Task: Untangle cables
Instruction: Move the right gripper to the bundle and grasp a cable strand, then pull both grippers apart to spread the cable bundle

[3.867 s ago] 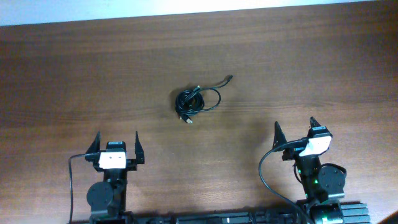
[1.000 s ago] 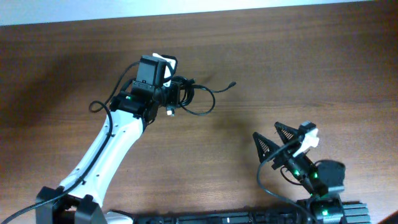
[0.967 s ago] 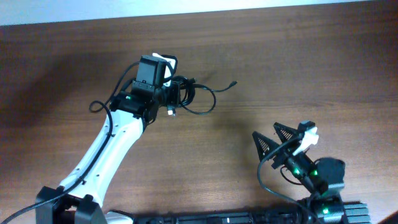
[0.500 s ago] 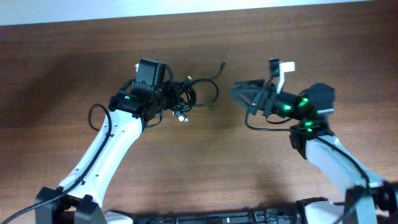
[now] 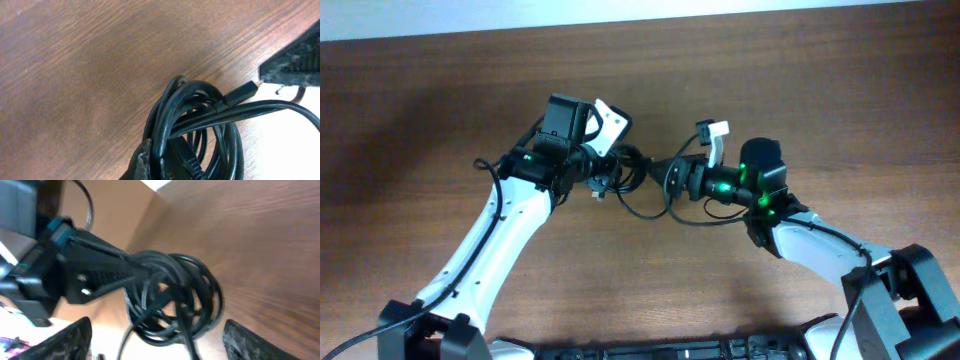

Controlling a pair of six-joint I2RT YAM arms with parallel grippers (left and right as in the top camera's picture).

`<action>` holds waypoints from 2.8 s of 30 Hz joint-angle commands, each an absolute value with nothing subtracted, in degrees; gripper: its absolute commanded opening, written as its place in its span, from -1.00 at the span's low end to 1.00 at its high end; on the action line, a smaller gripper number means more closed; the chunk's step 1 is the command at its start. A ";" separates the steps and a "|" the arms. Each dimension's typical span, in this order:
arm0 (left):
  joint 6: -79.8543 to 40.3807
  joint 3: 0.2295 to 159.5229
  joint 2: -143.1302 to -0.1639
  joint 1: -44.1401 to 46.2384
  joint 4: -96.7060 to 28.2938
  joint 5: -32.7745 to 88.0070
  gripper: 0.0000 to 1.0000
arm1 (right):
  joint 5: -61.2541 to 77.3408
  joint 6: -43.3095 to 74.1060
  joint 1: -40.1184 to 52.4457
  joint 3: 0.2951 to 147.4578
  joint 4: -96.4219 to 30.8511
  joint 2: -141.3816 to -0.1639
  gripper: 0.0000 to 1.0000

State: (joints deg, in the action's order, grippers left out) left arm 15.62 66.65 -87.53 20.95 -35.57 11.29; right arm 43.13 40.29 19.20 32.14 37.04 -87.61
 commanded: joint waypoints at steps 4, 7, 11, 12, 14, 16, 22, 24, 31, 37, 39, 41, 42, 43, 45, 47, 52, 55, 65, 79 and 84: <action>26.50 67.61 -84.36 21.12 -35.29 20.38 -1.00 | 40.62 31.27 20.53 32.84 34.46 -88.14 -0.04; 26.50 67.61 -84.36 21.12 -35.31 24.91 -1.00 | 40.14 31.24 22.37 32.86 34.46 -88.14 -0.06; 26.17 67.61 -84.36 21.06 -35.31 24.34 -1.00 | 40.05 32.16 24.10 32.86 34.44 -88.14 -0.92; 24.82 67.61 -84.36 21.06 -35.22 21.93 -1.00 | 40.10 33.76 24.08 32.86 34.46 -88.12 -0.92; 19.38 67.61 -84.36 21.06 -35.24 13.21 -1.00 | 40.97 40.21 24.03 32.86 34.98 -88.12 -0.92; 13.54 67.61 -84.36 21.06 -35.22 5.58 -1.00 | 44.56 45.56 24.03 32.86 36.29 -88.12 -0.92; 11.77 67.61 -84.36 23.11 -34.20 11.86 -1.00 | 45.36 51.62 24.67 32.86 41.41 -88.12 -0.92; 11.77 67.61 -84.36 24.84 -33.28 15.40 -1.00 | 41.95 51.99 26.74 32.93 41.41 -88.12 -0.92; 11.73 67.61 -84.36 33.04 -31.94 23.07 -1.00 | 20.08 51.96 32.40 32.93 39.46 -88.14 -0.92; -8.99 67.61 -84.33 31.81 -26.17 12.01 -1.00 | 21.17 51.92 29.63 32.93 39.00 -88.12 0.19; -20.97 67.61 -84.14 28.36 -27.57 2.02 -1.00 | 25.30 51.92 26.20 32.93 38.79 -88.12 0.61; -36.69 67.61 -83.59 23.77 -29.36 -1.48 -1.00 | 32.69 51.92 21.02 32.93 38.79 -88.12 0.88; -42.54 67.61 -83.59 21.74 -29.71 -1.30 -1.00 | 36.58 51.90 18.17 32.93 38.79 -88.12 0.93; -46.48 67.61 -83.59 20.58 -30.13 -1.34 -1.00 | 40.07 51.59 15.81 32.93 38.81 -88.12 0.96; -54.06 67.61 -83.59 19.70 -31.20 -1.32 -1.00 | 45.71 51.44 13.43 32.93 39.46 -88.12 0.99; -62.89 67.61 -83.59 19.73 -32.91 -1.28 -1.00 | 50.65 49.74 14.13 32.93 41.74 -88.12 0.99; -78.24 67.61 -83.59 19.70 -36.97 -1.30 -1.00 | 44.03 50.68 24.73 32.93 42.02 -88.14 0.99; -78.17 67.61 -83.59 19.70 -37.04 -1.28 -1.00 | 34.48 60.90 29.10 32.93 39.24 -88.14 0.90; -70.43 67.61 -83.59 23.77 -38.70 -1.13 -1.00 | 23.09 77.82 33.74 32.93 38.50 -88.14 0.29; -79.31 67.66 -83.20 24.97 -33.23 -1.26 -1.00 | 22.09 71.48 33.67 32.93 26.63 -88.14 -0.92; -76.79 67.70 -77.93 18.04 -33.61 -0.89 -1.00 | 13.65 62.54 28.03 32.93 8.69 -88.12 -0.92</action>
